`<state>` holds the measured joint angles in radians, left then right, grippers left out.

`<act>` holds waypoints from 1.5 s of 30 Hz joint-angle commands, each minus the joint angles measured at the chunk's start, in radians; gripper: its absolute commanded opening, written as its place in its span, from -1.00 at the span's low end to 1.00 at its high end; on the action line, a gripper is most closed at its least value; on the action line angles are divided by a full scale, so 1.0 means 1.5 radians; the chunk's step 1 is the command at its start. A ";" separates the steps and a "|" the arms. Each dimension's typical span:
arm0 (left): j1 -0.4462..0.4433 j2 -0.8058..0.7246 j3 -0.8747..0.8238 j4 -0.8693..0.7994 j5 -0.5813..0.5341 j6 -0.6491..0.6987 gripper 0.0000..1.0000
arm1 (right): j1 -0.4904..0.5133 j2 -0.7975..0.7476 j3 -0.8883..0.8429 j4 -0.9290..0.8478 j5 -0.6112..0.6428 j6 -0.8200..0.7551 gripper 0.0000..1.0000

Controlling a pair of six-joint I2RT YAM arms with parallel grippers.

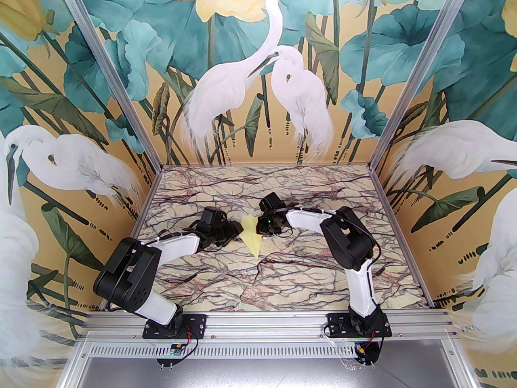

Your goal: Fold a paper plane with a square sheet of paper (fold left side to right side)

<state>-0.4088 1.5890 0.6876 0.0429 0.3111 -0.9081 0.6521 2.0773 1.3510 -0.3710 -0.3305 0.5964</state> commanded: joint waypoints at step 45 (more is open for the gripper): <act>-0.090 0.166 -0.059 0.390 0.037 -0.072 -0.54 | -0.055 -0.051 -0.144 0.217 -0.117 0.100 -1.00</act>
<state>-0.5369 1.7836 0.5804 0.5865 0.3737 -1.0111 0.5743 2.0266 1.1580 -0.0914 -0.4843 0.7090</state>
